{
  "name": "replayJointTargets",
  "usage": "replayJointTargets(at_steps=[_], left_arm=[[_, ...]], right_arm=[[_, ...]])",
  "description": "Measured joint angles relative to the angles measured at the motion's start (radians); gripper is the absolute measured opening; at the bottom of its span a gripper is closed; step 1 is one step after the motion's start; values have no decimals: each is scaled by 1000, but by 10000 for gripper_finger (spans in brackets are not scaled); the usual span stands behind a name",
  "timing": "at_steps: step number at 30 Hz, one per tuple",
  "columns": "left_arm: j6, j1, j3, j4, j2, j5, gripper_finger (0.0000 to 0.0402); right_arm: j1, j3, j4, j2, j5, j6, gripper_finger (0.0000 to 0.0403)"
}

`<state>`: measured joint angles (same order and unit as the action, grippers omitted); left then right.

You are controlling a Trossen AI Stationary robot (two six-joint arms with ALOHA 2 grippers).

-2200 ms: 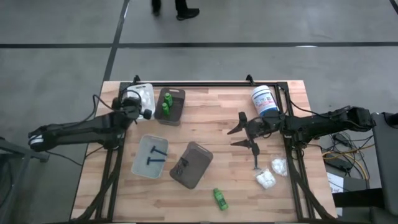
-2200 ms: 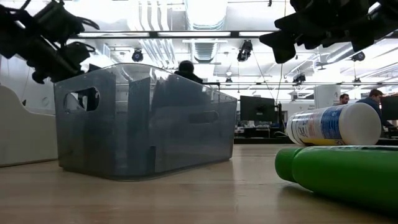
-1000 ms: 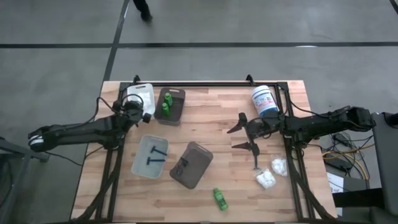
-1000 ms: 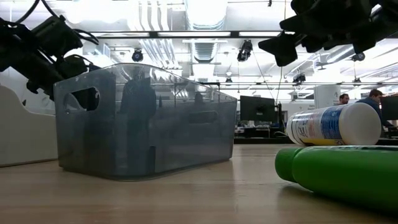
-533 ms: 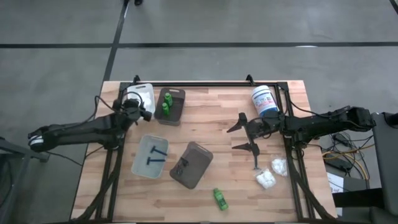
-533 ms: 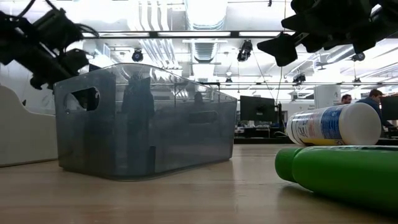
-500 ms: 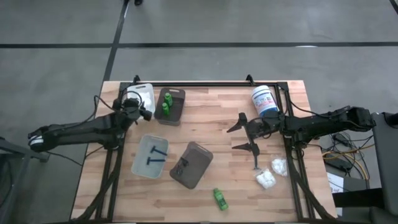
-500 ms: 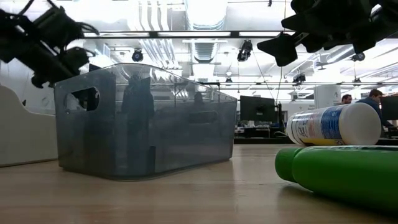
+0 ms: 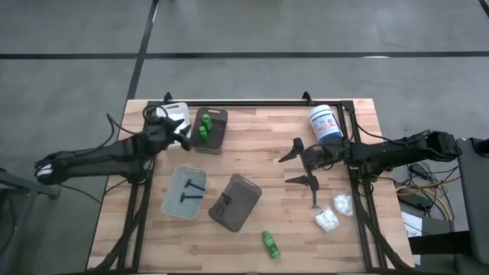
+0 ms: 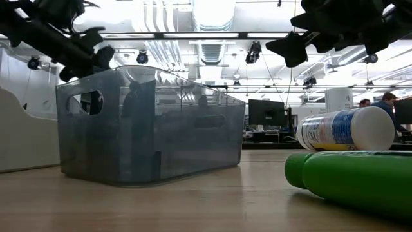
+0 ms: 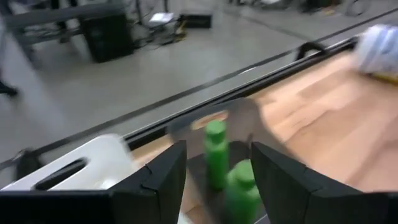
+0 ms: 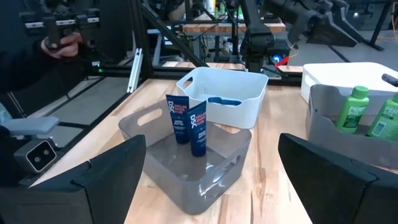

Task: Pick & Place Travel size toiletries
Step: Put the cotton pack into the white bin

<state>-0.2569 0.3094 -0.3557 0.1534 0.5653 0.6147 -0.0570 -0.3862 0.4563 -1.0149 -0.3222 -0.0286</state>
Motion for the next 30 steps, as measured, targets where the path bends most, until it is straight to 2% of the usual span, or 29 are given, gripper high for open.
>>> replayJointTargets(at_steps=[7,14,23,25,30], left_arm=[[47,-60,0,-152,1,-67,183],[49,-131,1,-224,11,-101,183],[101,-277,1,-397,123,-103,183],[105,-306,0,-424,153,-103,183],[106,-361,-5,-471,220,-103,183]], right_arm=[[0,0,-1,0,0,-82,364],[0,0,-1,0,0,-151,364],[0,-1,-18,0,2,-227,364],[4,-11,-74,0,-1,-251,364],[42,-101,-343,-2,8,-268,364]])
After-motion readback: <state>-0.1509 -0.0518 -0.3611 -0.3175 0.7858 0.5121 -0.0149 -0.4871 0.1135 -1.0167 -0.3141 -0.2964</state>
